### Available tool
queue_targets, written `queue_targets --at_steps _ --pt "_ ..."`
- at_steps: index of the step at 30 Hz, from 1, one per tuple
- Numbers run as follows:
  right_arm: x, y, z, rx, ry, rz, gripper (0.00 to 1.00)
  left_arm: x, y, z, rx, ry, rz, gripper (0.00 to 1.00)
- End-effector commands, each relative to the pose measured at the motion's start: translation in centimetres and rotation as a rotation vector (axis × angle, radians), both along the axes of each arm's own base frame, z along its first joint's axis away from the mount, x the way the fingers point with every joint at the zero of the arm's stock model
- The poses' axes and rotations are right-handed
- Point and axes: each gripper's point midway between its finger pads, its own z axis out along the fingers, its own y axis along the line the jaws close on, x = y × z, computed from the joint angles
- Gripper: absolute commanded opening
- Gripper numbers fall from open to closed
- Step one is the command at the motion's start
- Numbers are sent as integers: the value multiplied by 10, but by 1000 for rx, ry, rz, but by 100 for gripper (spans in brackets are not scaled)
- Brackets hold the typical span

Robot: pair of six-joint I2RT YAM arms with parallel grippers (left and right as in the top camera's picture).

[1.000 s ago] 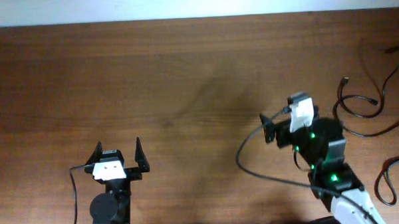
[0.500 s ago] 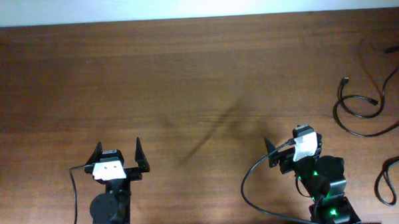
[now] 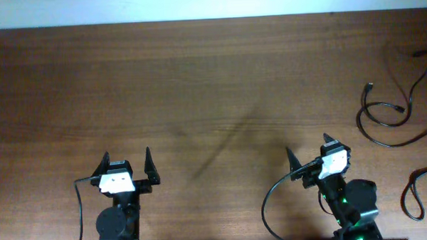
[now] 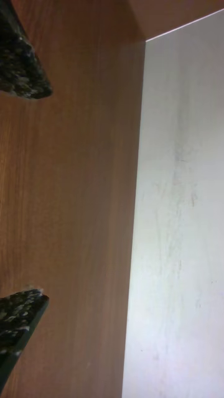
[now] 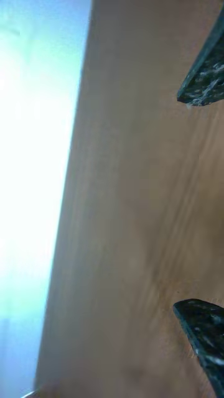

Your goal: Untangle cables

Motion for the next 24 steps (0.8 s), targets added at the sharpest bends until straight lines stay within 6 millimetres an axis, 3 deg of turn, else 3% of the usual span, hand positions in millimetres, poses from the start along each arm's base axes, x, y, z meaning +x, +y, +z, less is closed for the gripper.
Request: queue_targets --at_steps 1,8,13,16,20,24 --pt "-3 -1 16 6 -73 -3 98 0 0 -1 19 2 -3 99" --pt "-17 -3 65 44 -276 -4 98 0 0 -1 19 2 -3 99" --pt "-25 -5 83 59 -355 -4 98 0 0 -1 19 2 -3 99" --pt "-23 -5 75 52 -320 -4 98 0 0 -1 19 2 -3 99" --pt "-21 -4 18 10 -92 -3 98 0 0 -1 19 2 -3 99" --pt "-21 -4 18 10 -93 -3 98 0 0 -1 19 2 -3 99"
